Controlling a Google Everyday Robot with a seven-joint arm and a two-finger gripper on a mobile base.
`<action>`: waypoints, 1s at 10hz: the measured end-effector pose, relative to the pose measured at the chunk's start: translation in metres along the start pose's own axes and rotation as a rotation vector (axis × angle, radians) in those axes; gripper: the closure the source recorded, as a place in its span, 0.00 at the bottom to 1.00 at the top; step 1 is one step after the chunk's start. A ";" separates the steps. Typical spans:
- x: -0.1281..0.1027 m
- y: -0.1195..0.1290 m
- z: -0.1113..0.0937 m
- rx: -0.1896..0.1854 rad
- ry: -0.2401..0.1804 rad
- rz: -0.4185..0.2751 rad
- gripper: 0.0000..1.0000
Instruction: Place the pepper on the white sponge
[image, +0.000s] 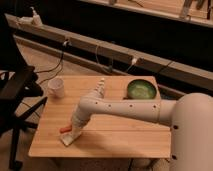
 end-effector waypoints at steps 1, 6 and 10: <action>-0.002 0.008 -0.001 -0.013 0.005 0.008 0.69; 0.002 0.010 0.004 -0.040 -0.006 0.026 0.23; 0.003 0.000 0.010 -0.046 -0.017 0.020 0.20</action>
